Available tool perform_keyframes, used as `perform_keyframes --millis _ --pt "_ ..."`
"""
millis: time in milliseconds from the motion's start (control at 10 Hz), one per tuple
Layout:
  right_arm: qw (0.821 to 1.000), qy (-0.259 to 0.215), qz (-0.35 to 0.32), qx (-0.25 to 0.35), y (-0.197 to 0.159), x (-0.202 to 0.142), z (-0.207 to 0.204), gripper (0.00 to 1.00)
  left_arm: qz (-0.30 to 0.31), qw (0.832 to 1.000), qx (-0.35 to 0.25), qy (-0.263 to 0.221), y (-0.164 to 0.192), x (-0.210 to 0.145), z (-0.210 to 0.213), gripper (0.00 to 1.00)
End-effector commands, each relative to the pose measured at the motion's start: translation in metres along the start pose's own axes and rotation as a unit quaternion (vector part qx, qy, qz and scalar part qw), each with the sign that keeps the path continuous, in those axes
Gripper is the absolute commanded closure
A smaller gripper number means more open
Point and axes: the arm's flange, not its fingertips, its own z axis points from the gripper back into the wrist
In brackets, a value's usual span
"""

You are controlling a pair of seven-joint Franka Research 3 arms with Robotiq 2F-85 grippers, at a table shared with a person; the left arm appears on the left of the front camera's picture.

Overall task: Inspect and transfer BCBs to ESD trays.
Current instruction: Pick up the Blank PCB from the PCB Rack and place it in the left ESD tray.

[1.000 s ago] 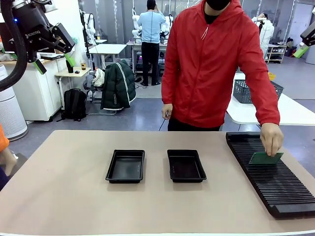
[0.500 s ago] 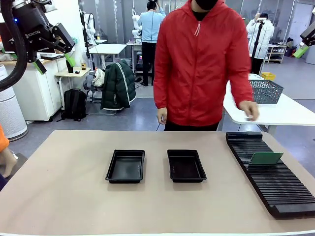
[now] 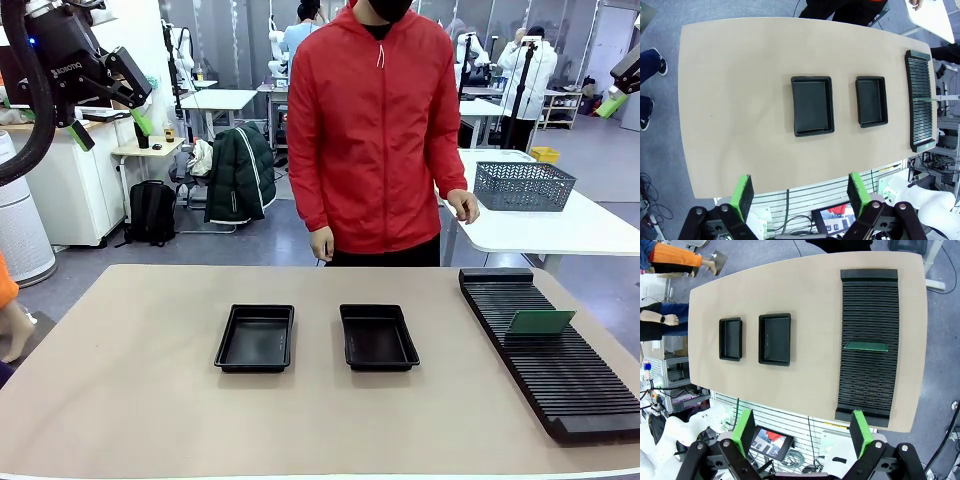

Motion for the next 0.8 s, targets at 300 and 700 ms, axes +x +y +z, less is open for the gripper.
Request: perform_keyframes --millis 300,700 --pt "0.999 -0.004 0.031 -0.025 0.002 -0.001 -0.005 0.00 0.002 1.000 -0.001 -0.001 0.001 -0.001 0.000 0.00" --pt "0.967 0.003 0.236 -0.100 0.002 -0.017 -0.042 0.00 0.002 1.000 -0.001 -0.001 0.001 -0.001 0.000 0.00"
